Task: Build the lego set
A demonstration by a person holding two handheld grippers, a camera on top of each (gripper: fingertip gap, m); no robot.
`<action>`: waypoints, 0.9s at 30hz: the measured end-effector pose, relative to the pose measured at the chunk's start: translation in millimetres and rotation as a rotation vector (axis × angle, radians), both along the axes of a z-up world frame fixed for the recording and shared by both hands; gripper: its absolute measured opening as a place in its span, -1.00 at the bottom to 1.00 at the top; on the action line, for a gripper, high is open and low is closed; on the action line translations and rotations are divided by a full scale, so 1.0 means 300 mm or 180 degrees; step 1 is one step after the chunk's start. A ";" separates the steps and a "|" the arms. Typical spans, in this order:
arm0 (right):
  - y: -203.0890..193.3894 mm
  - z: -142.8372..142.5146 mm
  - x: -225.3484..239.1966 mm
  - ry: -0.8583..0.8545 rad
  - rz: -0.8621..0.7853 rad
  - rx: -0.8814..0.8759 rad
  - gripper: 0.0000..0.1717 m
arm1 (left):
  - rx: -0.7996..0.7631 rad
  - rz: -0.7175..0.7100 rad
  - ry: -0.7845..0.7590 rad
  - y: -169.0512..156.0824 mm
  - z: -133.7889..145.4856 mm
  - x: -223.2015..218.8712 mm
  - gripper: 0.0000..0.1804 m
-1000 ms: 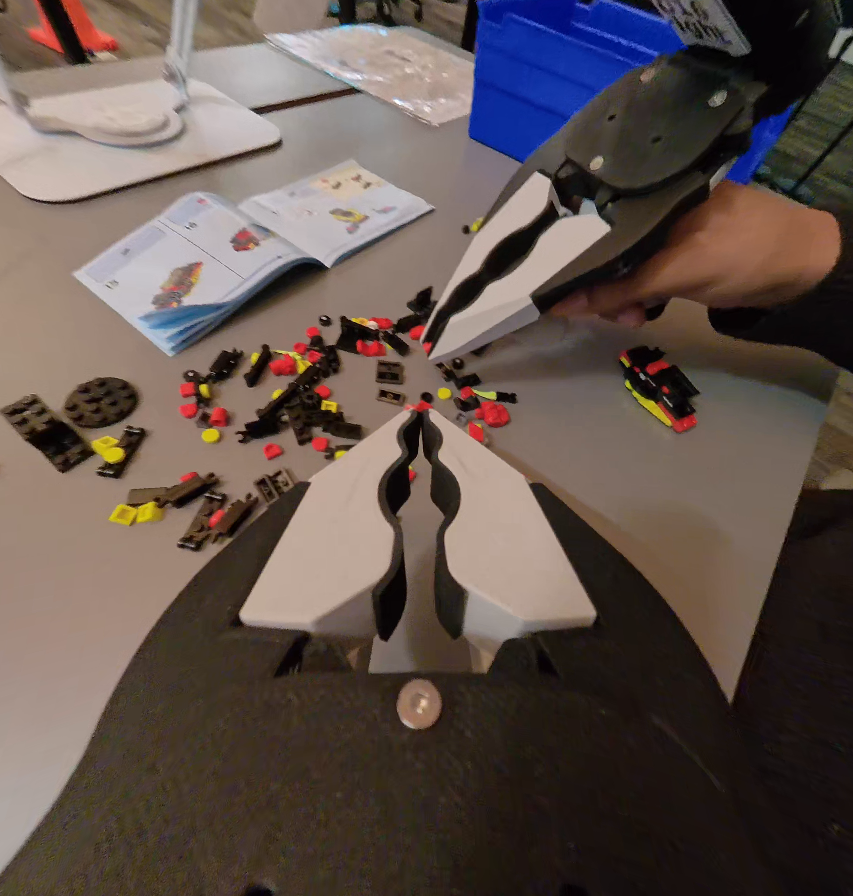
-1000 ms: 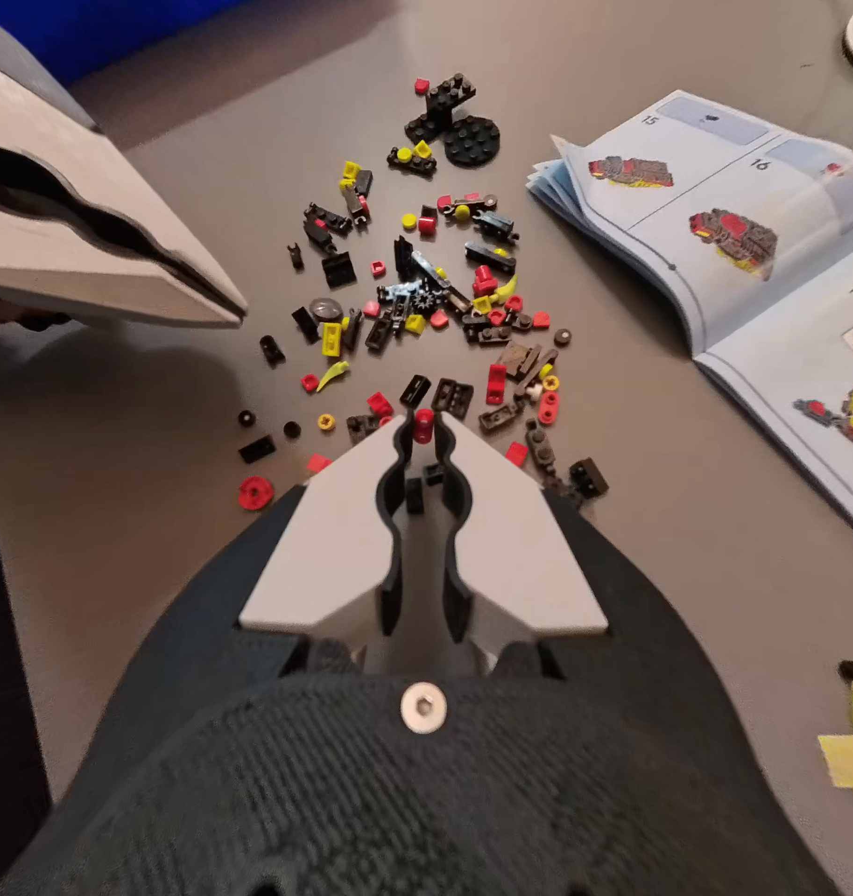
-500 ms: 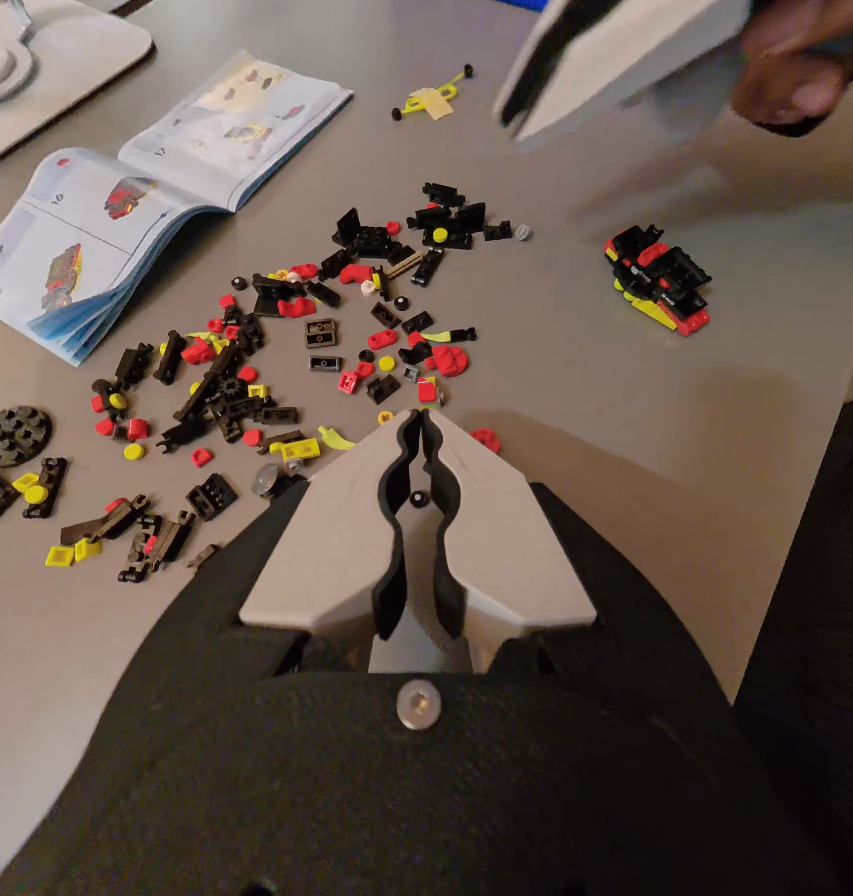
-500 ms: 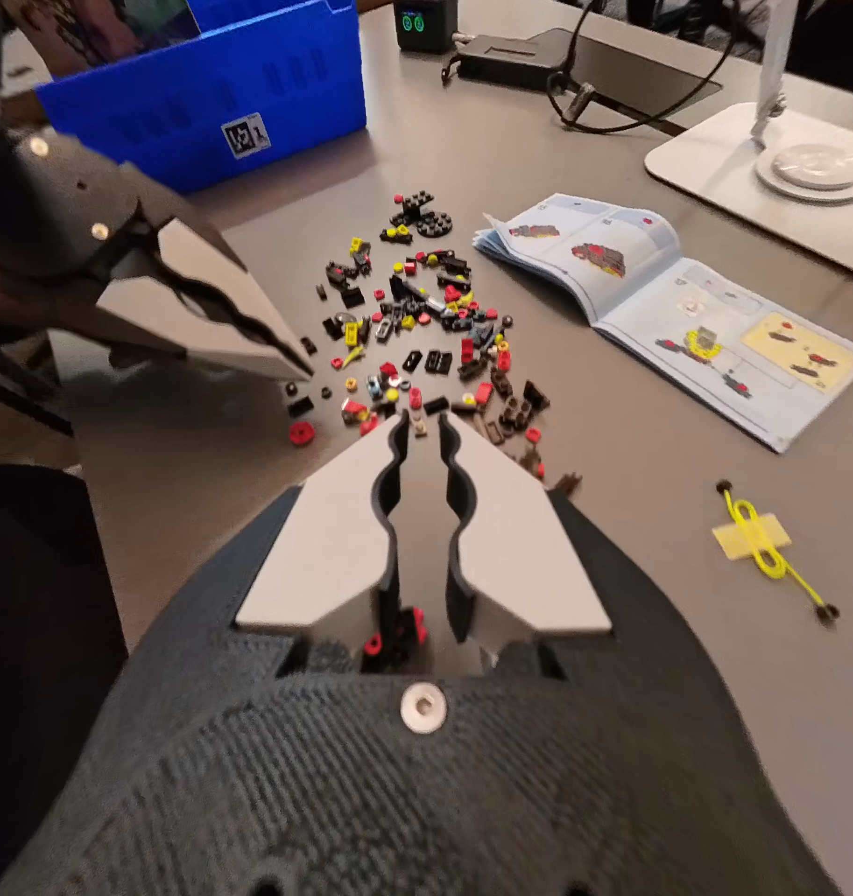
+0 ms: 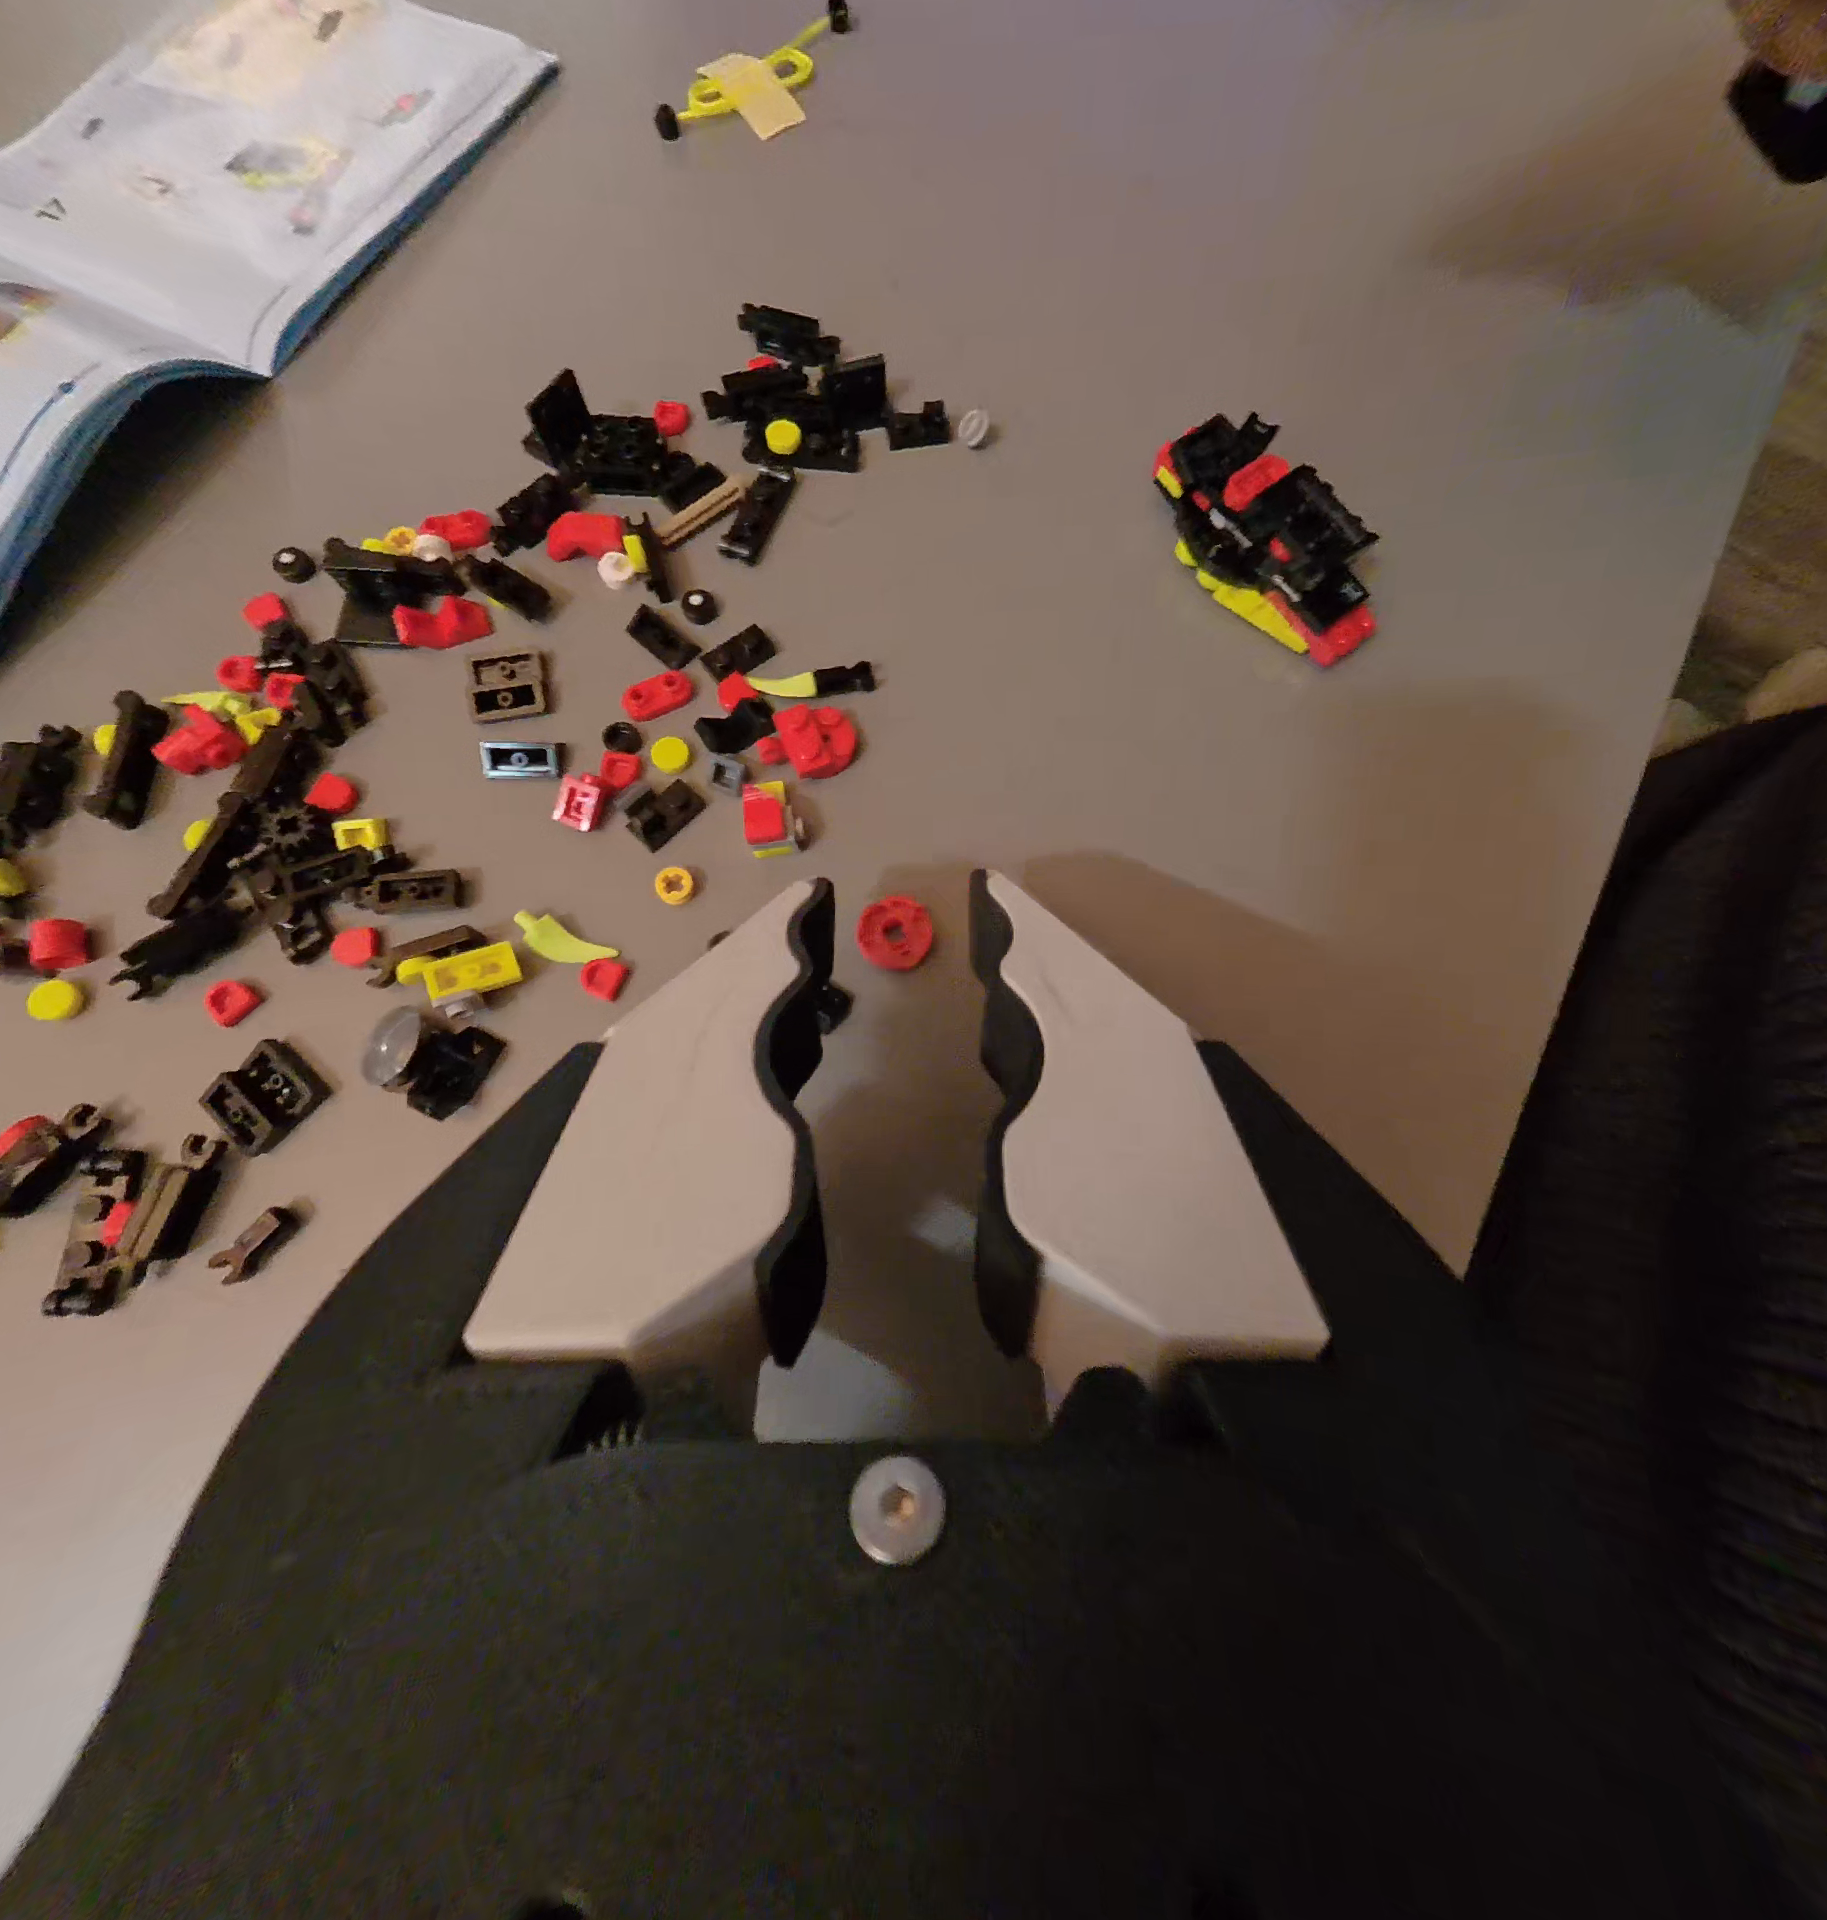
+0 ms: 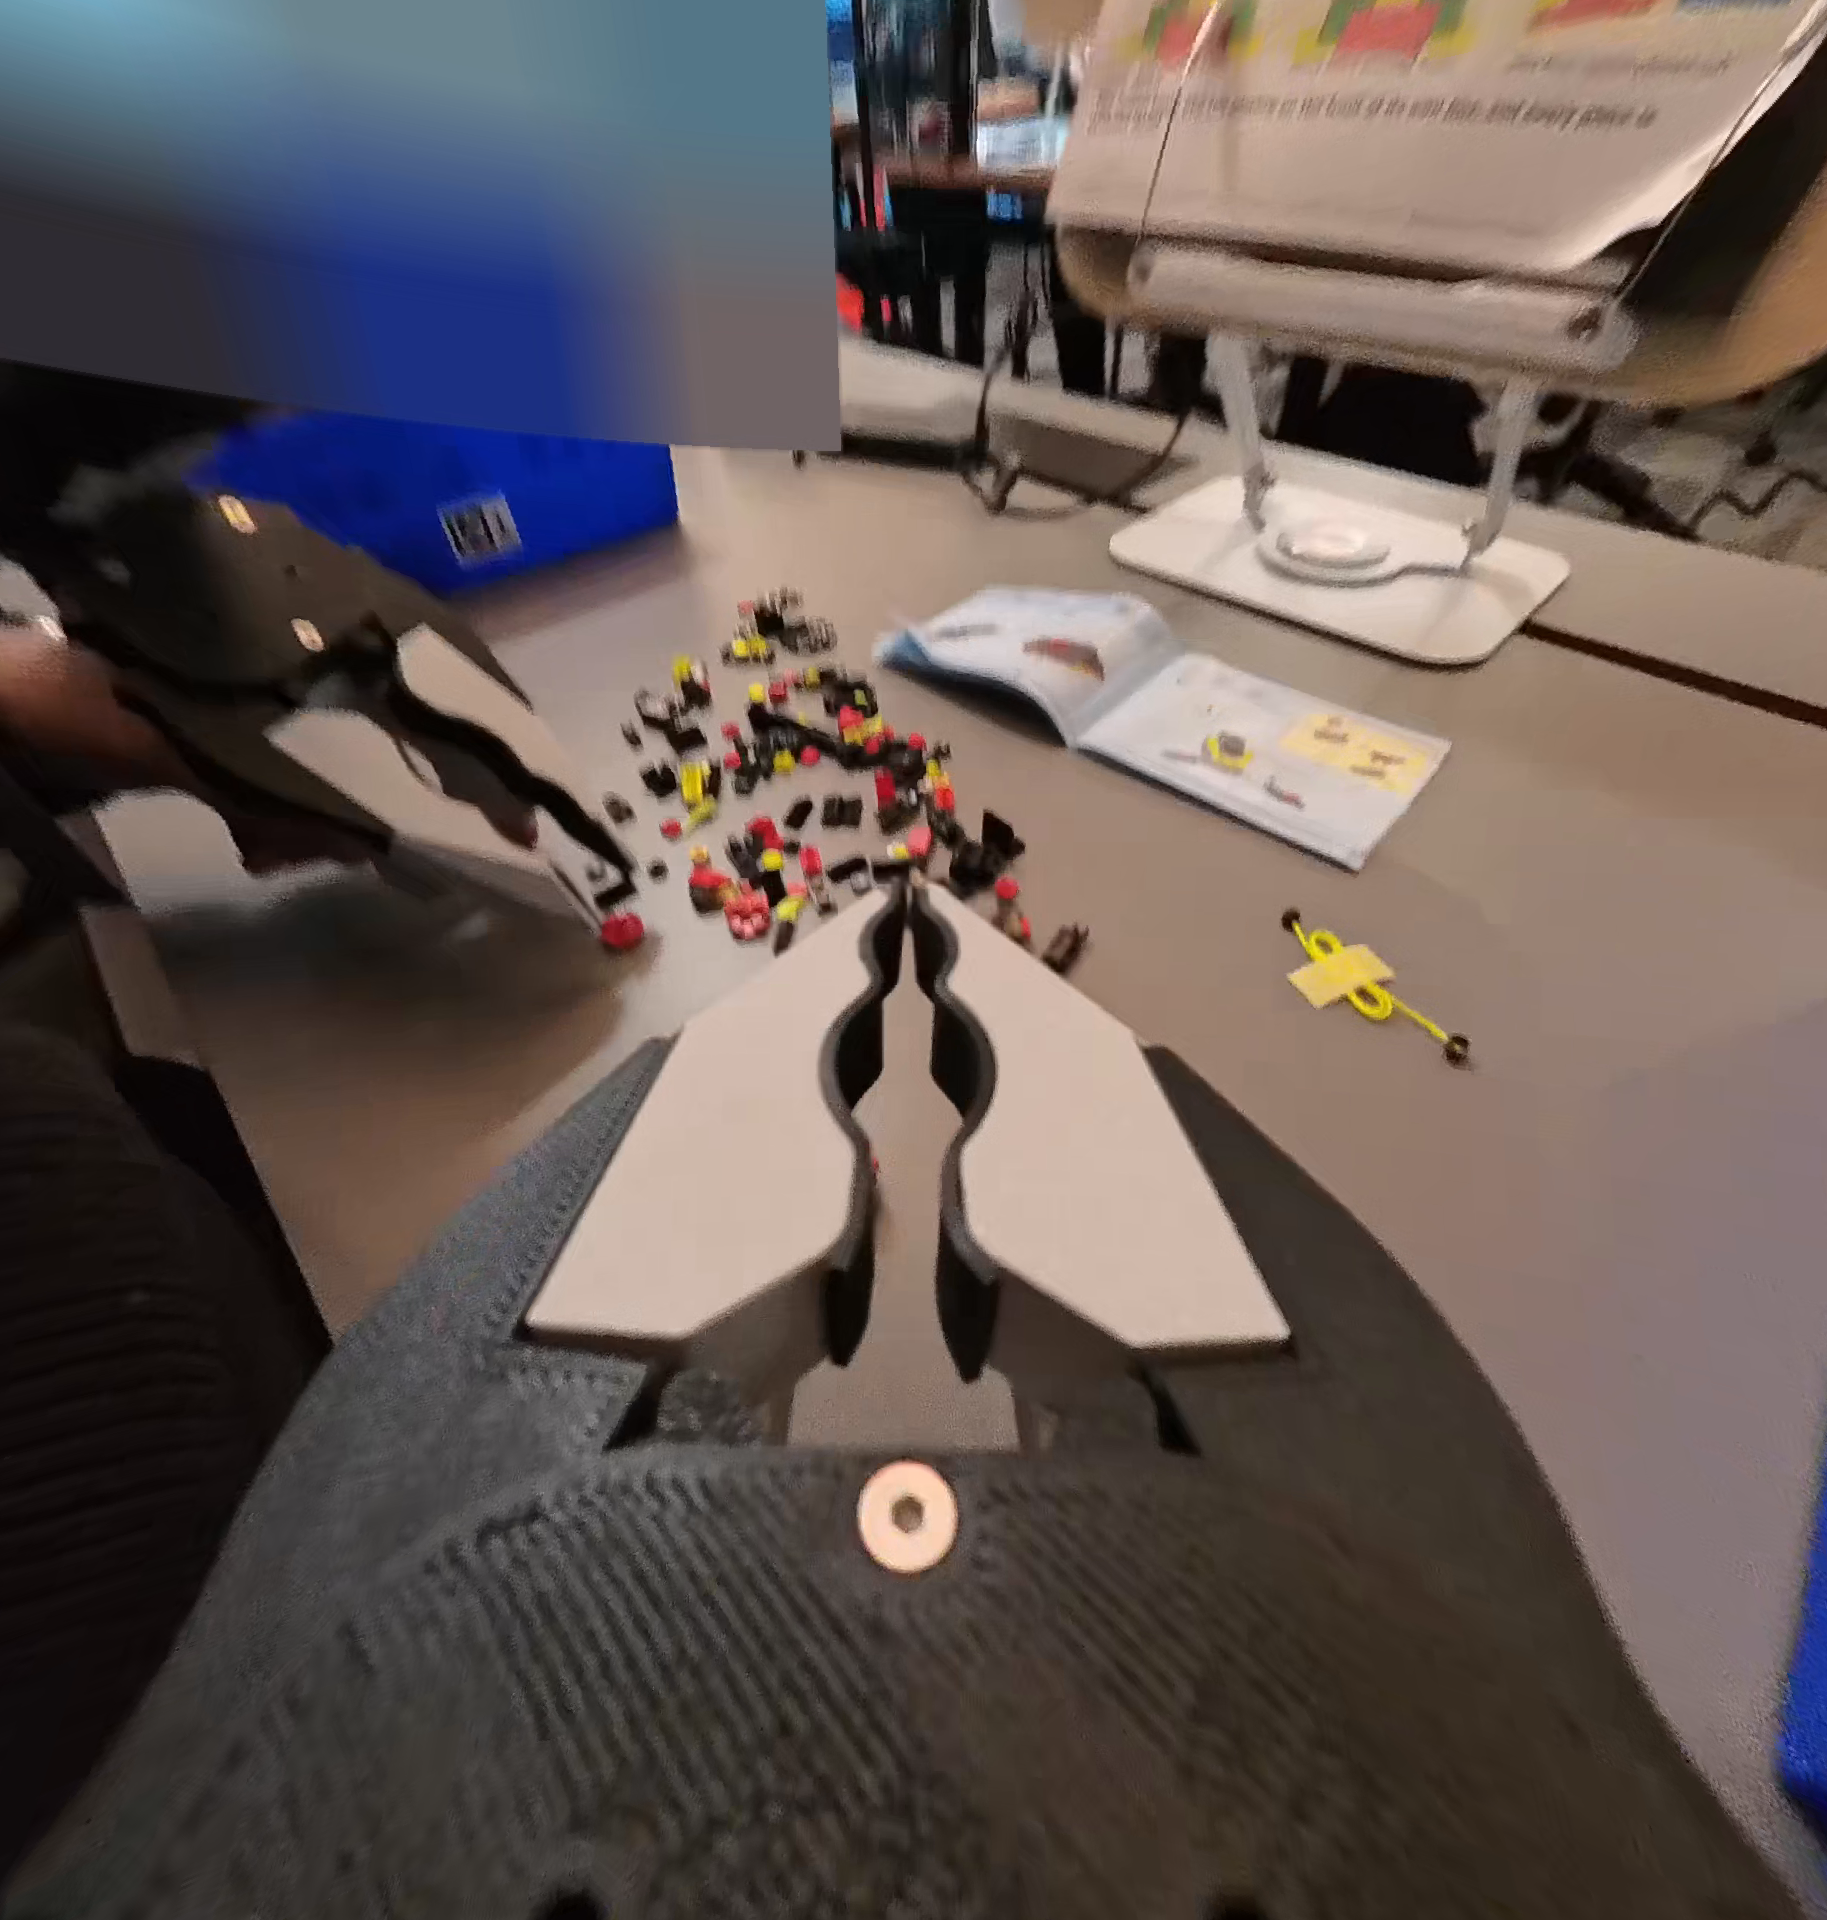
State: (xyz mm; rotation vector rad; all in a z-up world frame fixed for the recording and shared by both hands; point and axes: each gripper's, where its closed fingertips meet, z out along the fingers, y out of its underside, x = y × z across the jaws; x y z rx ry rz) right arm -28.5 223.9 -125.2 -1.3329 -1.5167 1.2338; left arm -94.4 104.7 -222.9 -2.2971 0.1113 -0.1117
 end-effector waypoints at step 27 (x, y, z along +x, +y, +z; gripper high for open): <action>-0.050 -0.056 -0.011 -0.0223 0.0224 -0.0364 -0.96 | -0.0085 -0.0101 0.0065 0.000 -0.052 0.016 -0.86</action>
